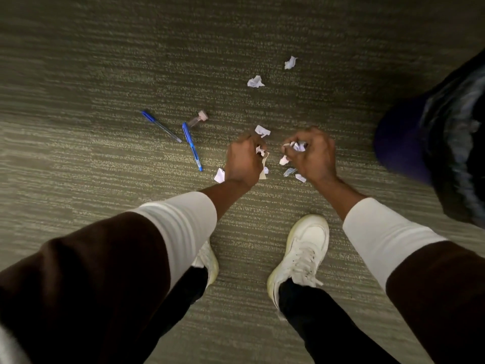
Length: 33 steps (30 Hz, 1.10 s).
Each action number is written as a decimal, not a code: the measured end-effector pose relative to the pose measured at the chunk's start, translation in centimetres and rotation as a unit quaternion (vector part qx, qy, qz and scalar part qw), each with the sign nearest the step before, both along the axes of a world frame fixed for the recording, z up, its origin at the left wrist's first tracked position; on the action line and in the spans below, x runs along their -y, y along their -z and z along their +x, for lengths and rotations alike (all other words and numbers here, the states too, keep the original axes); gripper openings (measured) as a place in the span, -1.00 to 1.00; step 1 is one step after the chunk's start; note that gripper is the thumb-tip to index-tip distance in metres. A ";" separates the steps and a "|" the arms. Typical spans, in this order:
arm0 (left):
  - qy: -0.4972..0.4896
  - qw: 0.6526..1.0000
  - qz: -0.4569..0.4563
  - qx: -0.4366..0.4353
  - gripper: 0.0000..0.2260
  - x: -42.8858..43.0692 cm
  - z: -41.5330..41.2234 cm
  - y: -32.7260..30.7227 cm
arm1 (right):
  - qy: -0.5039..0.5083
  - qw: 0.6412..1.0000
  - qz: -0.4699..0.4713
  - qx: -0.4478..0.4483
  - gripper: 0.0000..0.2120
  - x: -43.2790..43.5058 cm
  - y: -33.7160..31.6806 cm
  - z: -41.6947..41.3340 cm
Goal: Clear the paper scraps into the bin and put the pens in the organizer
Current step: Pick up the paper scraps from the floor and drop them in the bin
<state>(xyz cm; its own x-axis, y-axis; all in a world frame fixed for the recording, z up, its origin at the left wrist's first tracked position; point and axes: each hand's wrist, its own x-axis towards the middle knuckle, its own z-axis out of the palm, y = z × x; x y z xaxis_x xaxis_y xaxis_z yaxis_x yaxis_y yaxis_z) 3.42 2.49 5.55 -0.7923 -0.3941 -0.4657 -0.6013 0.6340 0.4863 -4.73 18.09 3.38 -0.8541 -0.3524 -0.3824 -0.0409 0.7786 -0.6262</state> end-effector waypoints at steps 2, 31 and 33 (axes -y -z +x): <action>-0.015 1.000 0.007 -0.011 -0.75 -1.0 -0.2 -2.7 | 0.031 0.999 0.000 -0.008 -0.90 -1.4 -3.3 0.8; 0.001 0.994 0.072 -0.082 -0.44 -25.9 -15.2 -22.7 | 0.440 0.893 -0.097 -0.022 -0.66 -23.1 -23.7 -5.5; -0.007 0.994 0.071 -0.084 -0.51 -24.9 -14.1 -22.5 | 0.439 0.884 -0.157 -0.032 -0.77 -22.3 -23.9 -4.2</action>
<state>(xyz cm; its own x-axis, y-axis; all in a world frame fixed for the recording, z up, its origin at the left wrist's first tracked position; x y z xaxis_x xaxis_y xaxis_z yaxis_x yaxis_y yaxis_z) -10.71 27.35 28.02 -0.8585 -0.3450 -0.3794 -0.5123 0.5437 0.6648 -8.94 40.35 27.26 -0.8672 0.3779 -0.3243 0.4498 0.3152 -0.8356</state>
